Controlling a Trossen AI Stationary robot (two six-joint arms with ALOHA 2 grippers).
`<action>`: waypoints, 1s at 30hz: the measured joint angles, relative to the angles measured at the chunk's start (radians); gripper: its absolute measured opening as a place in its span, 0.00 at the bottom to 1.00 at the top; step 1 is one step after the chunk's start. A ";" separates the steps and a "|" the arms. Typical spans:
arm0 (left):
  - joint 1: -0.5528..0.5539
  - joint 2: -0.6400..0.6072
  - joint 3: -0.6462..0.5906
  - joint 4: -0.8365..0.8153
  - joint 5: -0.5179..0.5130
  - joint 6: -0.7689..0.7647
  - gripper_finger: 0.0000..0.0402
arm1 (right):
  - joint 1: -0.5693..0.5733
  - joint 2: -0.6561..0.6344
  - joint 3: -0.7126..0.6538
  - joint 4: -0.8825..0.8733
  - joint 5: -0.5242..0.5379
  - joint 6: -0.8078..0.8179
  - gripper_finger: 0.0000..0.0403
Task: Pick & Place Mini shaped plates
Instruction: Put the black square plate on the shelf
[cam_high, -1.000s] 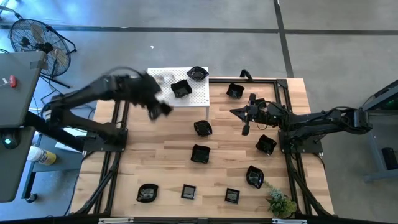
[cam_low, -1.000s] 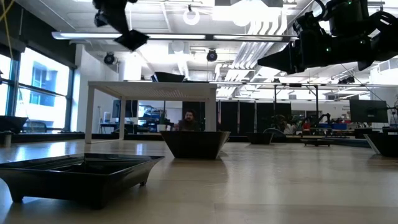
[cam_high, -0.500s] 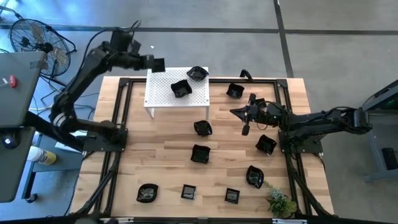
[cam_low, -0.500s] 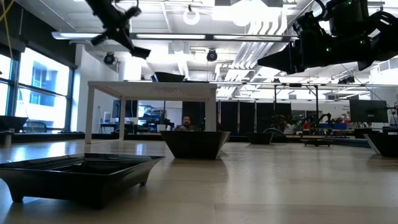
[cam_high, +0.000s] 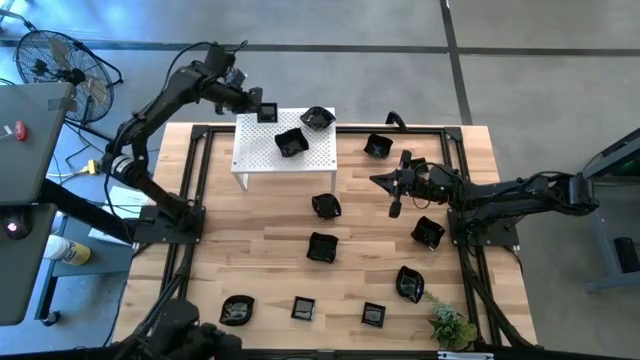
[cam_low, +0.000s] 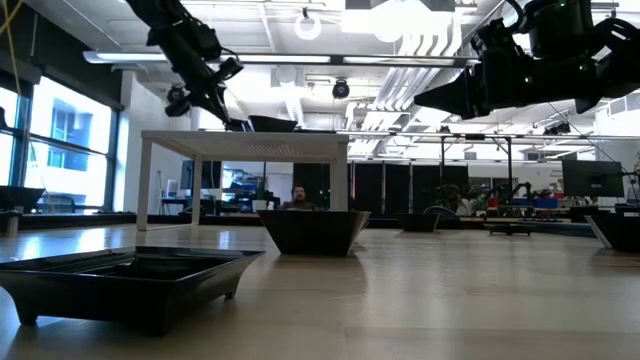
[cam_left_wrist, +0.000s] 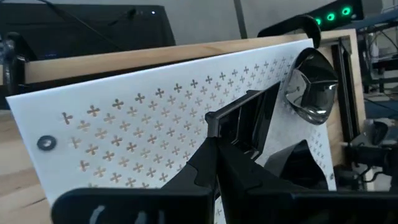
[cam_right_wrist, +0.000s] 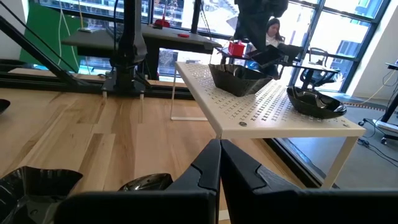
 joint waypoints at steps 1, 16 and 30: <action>0.000 0.003 0.000 0.001 0.018 0.002 0.00 | 0.000 0.000 0.000 0.000 0.000 -0.001 0.01; 0.000 0.015 -0.066 0.047 0.035 -0.011 0.00 | 0.000 0.000 0.000 -0.001 0.000 -0.003 0.01; 0.000 0.015 -0.084 0.063 0.013 -0.012 0.00 | 0.000 0.000 0.000 -0.001 0.000 -0.003 0.01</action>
